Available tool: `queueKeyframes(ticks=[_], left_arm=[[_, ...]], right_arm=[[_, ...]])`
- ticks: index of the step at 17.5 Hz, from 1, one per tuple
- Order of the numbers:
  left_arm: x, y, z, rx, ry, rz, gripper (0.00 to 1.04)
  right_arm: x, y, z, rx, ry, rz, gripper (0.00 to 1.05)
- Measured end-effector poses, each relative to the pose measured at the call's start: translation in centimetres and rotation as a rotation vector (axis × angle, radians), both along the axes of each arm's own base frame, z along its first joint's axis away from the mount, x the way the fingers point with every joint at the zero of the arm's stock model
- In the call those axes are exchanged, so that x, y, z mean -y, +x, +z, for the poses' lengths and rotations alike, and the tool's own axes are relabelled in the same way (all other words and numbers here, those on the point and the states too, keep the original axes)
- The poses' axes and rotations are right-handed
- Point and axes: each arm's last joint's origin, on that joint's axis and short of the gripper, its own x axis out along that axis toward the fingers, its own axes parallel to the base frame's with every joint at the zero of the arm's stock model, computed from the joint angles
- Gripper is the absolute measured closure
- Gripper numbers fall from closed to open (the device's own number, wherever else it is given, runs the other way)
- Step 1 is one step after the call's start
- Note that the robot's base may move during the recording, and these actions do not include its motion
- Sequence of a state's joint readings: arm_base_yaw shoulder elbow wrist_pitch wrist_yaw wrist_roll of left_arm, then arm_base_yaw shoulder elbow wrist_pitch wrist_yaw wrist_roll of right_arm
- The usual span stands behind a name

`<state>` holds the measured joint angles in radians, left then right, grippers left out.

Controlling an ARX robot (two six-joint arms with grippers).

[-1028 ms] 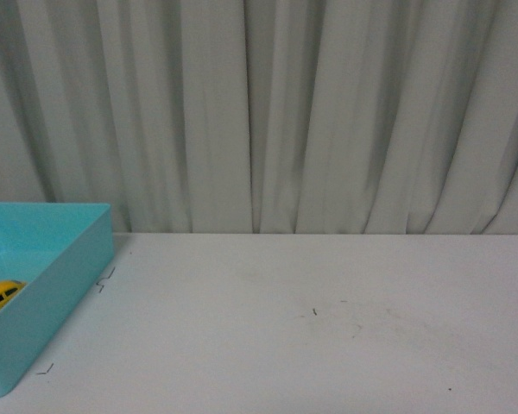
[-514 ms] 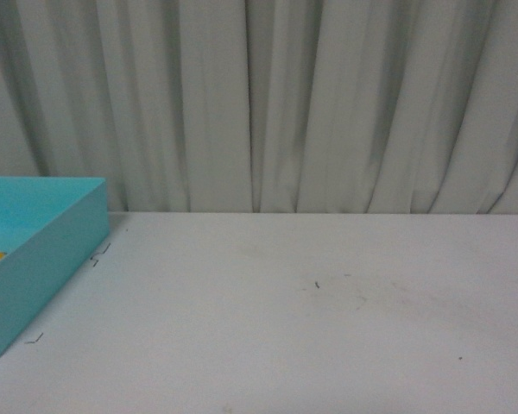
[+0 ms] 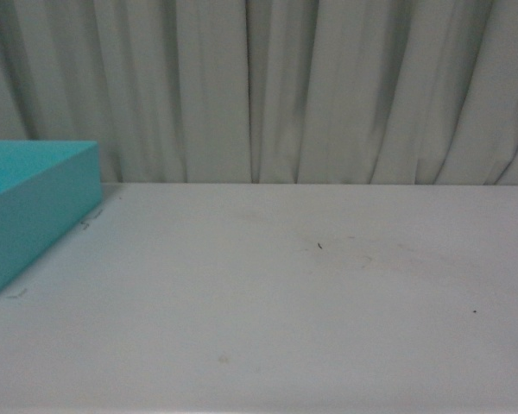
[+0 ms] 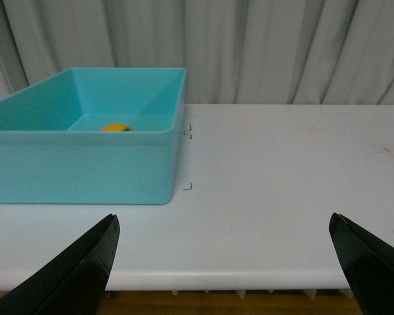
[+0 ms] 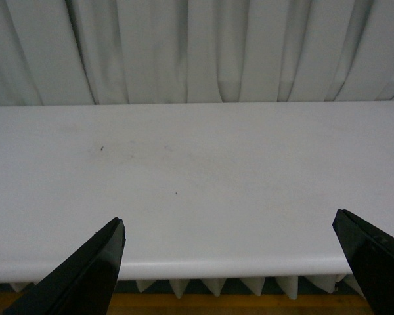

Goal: Wind up and store yellow beetle toy

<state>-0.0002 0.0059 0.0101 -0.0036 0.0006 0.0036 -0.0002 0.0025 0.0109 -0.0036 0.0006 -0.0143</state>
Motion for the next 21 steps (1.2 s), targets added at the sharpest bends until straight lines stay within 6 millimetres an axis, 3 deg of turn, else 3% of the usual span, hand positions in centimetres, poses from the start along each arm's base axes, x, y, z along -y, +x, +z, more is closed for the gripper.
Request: queueKeyframes(ticks=[21], left_arm=[[0.0,0.0,-0.01,-0.001,-0.002,0.001,0.07]], right_arm=[[0.0,0.0,-0.02,-0.002,0.004,0.0,0.07]])
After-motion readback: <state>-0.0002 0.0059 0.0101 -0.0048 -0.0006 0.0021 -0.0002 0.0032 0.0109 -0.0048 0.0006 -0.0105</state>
